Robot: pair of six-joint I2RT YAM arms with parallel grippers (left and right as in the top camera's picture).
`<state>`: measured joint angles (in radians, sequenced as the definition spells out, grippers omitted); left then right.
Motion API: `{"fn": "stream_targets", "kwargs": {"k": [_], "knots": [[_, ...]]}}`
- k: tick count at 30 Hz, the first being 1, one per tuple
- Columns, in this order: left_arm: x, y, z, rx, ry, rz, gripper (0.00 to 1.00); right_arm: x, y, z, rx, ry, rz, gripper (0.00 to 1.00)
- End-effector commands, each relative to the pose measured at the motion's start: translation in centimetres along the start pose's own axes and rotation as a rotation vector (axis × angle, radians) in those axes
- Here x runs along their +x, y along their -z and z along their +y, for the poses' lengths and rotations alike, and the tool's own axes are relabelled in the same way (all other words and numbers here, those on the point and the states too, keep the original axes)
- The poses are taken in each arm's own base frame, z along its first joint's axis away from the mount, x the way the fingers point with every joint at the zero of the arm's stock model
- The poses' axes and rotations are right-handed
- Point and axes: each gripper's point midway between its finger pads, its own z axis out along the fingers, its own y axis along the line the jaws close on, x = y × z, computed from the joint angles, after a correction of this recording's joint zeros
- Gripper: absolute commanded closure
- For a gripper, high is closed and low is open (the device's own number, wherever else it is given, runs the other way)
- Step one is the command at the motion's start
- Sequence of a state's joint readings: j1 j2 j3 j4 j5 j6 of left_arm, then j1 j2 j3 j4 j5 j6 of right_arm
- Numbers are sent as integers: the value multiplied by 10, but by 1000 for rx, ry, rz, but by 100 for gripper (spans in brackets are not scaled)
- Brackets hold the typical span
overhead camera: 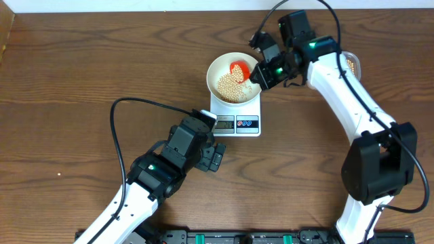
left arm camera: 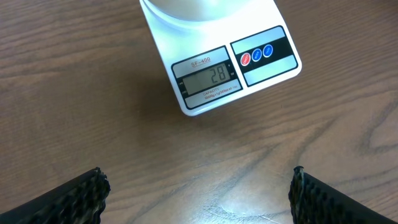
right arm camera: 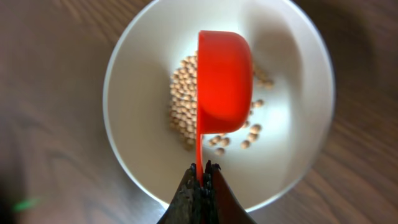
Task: Scoop item into bowl and weigh 50g on scale
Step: 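Tip the scoop with the right gripper to pour soybeans into bowl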
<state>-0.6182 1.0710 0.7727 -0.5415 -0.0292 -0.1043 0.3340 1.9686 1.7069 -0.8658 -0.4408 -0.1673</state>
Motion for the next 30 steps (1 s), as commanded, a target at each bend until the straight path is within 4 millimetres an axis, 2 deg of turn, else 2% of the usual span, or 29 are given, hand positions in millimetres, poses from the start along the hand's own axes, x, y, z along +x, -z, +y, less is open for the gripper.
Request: {"fn": "stream_targets", "kwargs": {"k": [1,8,17,24,30], "knots": [[-3,1,0,-6,-4,-8,5,-13,12,-4,191,111,-7,99],[-3,1,0,-6,-4,-8,5,-11,8,-3,329,200,34,99],[-3,1,0,-6,-3,-8,5,-15,5,4,337,243,28,99],[-3,1,0,-6,-3,-8,5,-17,3,19,167,191,-8,99],[-3,1,0,-6,-3,-8,5,-21,14,21,-14,97,-65,99]]}}
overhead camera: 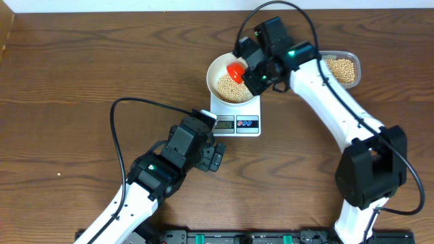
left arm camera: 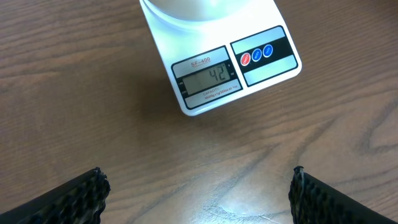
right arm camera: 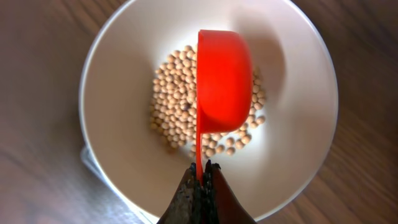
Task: Scoop item into bowl and weigh 50g on scale
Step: 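Tip the scoop with the right gripper to pour soybeans into bowl, then return the scoop with the right gripper to the soybean tub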
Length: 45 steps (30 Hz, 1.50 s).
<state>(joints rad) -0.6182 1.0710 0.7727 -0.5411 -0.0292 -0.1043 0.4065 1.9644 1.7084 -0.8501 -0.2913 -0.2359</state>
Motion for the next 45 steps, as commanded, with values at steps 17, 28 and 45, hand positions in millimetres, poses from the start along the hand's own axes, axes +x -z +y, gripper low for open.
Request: {"fn": "stream_targets", "kwargs": {"k": [17,28,45], "knots": [[-3,1,0,-7,-4,-8,5,-22,74,-30,-394,-219,-264,99],[-3,1,0,-7,-4,-8,5,-23,73,-28,-395,-211,-265,99],[-3,1,0,-7,-4,-8,5,-14,42,-17,-178,-77,-136,98]]}}
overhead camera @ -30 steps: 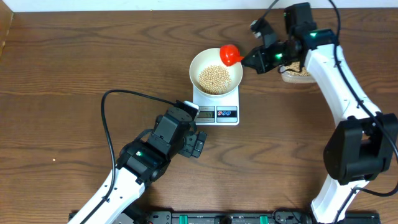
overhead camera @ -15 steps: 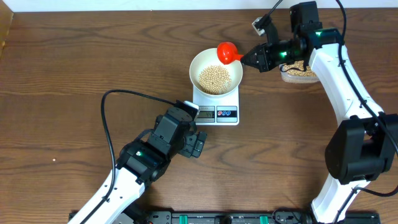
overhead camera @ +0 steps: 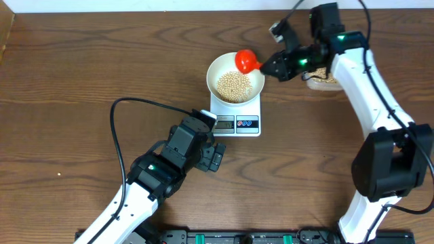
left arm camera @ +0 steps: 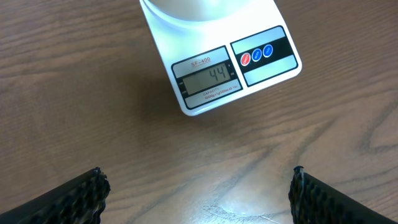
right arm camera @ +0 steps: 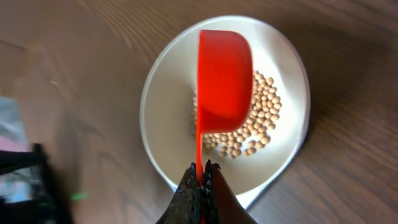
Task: Scoop item into bowl and weigh 50g on scale
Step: 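Return the scoop with the right gripper to the soybean tub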
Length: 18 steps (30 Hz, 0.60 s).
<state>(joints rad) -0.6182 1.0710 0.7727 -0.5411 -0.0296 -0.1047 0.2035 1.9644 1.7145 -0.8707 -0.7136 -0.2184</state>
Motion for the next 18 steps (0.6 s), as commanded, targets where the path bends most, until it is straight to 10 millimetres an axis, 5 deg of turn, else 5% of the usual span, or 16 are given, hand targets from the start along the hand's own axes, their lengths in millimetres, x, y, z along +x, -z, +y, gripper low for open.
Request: {"fn": "stream_targets", "kwargs": {"k": [1,11,18], "knots": [[-3,1,0,-6,-4,-8,5,-7,-3,10,171,148,38,98],[-3,1,0,-6,-4,-8,5,-22,16,13,778,433,133,99],[-3,1,0,-6,-4,-8,5,-23,9,32,827,500,146,99]]}}
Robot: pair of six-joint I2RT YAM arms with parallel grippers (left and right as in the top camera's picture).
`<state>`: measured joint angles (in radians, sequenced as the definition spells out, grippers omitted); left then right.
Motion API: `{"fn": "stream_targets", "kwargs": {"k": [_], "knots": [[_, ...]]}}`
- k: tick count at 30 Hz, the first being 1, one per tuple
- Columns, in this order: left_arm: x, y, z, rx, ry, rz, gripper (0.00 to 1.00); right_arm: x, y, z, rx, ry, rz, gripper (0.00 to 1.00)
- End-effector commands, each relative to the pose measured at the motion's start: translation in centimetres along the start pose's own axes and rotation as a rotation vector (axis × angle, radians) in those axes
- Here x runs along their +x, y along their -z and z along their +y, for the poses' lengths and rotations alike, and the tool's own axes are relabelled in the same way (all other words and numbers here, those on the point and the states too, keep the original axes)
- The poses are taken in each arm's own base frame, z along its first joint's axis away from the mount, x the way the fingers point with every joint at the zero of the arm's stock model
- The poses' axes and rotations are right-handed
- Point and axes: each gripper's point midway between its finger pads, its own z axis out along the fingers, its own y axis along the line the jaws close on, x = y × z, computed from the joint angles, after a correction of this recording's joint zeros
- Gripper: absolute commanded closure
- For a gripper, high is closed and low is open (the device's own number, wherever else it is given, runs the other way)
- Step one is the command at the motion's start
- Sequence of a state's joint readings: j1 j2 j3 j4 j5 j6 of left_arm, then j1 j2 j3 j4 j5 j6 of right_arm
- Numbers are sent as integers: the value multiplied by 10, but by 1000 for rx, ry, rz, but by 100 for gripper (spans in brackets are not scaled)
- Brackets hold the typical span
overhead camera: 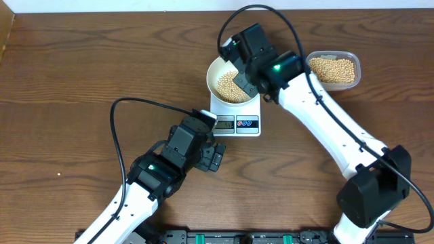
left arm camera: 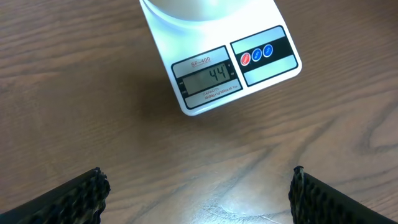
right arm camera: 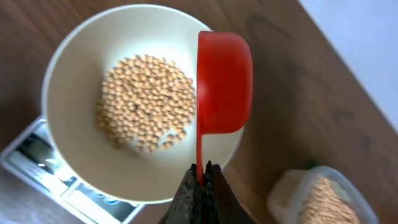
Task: Scoop item into bowl and weigh 50g on scale
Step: 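Return the scoop with the right gripper to the soybean tub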
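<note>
A white bowl (right arm camera: 62, 81) holding a pile of tan beans (right arm camera: 146, 102) stands on the white scale (left arm camera: 267, 53). The scale's display (left arm camera: 208, 78) reads 44. My right gripper (right arm camera: 201, 171) is shut on the thin handle of the red scoop (right arm camera: 224, 81), which hangs over the bowl's right rim; its inside is turned away from view. In the overhead view the right arm covers the scoop and part of the bowl (overhead camera: 215, 68). My left gripper (left arm camera: 199, 199) stands open over bare wood in front of the scale, nothing between its fingers (left arm camera: 74, 196).
A clear tub of beans (overhead camera: 332, 68) sits to the right of the scale, also seen as the tub (right arm camera: 317, 193) in the right wrist view. The left arm's cable (overhead camera: 129, 108) loops over the table to the left. Brown wood lies all round.
My right arm has moved from reaching in beside the tub to lying above the bowl, with the wrist turned. The scoop stays in its grip. The display still reads 44; the left gripper is unmoved.
The scoop was held over the bowl with the display at 28. Then the pile was larger and it read 42. Then the scoop was at the bowl's far rim with 44 showing. Now it hangs over the right rim, still 44.
</note>
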<state>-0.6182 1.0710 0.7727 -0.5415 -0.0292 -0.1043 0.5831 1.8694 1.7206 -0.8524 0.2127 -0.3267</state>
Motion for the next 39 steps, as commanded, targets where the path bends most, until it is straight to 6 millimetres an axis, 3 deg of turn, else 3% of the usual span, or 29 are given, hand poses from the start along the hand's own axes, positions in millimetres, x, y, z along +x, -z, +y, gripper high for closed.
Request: {"fn": "stream_targets", "kwargs": {"k": [1,7,11,17,20,23,27,30,39], "knots": [[-3,1,0,-6,-3,-8,5,-7,15,-16,115,28,-6,99],[-3,1,0,-6,-4,-8,5,-11,14,-5,-10,-11,-51,99],[-3,1,0,-6,-3,-8,5,-12,23,-19,-74,-131,-101,99],[-3,1,0,-6,-3,-9,5,5,54,-80,-103,-345,-181,99],[-3,1,0,-6,-3,-8,5,33,65,-120,-47,-458,-166,99],[-3,1,0,-6,-3,-8,5,66,65,-146,-14,-536,-103,99],[-3,1,0,-6,-3,-8,5,107,49,-158,-11,-610,12,99],[-3,1,0,-6,-3,-8,5,140,25,-165,7,-682,120,99],[-3,1,0,-6,-4,-8,5,184,-22,-169,42,-733,301,99]]}}
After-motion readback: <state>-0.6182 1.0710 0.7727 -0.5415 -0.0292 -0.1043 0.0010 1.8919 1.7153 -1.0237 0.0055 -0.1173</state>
